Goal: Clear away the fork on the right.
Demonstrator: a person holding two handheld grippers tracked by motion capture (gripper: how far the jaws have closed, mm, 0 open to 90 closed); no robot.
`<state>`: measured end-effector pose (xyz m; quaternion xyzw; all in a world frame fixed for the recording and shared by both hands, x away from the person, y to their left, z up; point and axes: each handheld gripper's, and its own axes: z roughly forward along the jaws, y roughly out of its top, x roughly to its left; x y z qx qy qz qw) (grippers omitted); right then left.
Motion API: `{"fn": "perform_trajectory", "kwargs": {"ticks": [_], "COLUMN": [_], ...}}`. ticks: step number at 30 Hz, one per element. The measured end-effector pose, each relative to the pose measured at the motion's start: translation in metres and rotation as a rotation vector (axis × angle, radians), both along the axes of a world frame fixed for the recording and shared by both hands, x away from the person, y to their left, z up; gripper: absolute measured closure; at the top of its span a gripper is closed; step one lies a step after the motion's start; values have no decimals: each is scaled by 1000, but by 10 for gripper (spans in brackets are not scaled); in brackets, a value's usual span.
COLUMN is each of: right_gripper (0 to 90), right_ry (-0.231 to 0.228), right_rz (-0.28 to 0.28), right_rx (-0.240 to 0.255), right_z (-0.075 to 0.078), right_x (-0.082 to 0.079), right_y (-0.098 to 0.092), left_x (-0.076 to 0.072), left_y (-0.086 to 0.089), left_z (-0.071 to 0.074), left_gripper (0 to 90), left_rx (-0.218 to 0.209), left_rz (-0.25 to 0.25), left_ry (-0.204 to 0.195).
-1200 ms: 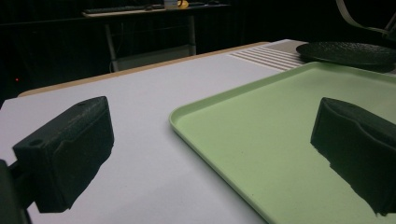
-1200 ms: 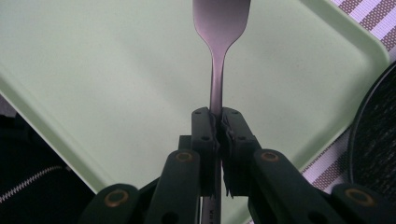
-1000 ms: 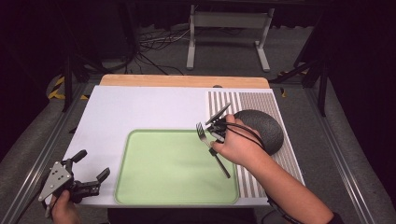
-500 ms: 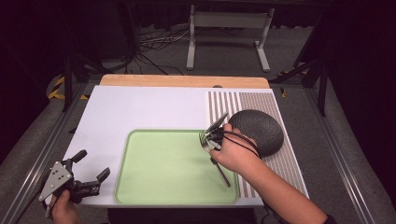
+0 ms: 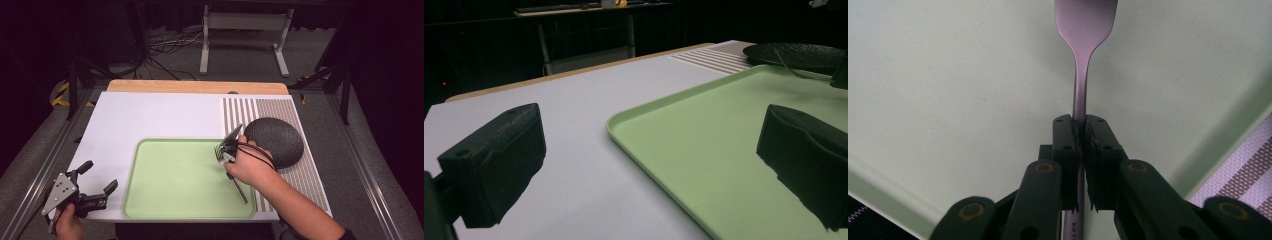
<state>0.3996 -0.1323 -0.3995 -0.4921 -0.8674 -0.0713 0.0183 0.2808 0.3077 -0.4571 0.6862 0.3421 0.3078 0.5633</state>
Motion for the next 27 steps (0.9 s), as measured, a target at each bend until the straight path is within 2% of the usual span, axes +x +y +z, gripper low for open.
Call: {"fn": "perform_trajectory", "kwargs": {"ticks": [15, 27], "right_gripper": [837, 829], "right_ry": [-7, -16], "right_rz": [-9, -11], "right_rx": [2, 0], "right_z": [-10, -9], "right_x": [3, 2], "right_y": [1, 2], "left_x": [0, 0], "left_y": [0, 0], "left_z": [0, 0], "left_gripper": [1, 0], "left_rx": [3, 0], "left_rz": [-2, -1], "left_ry": [2, -1]}}
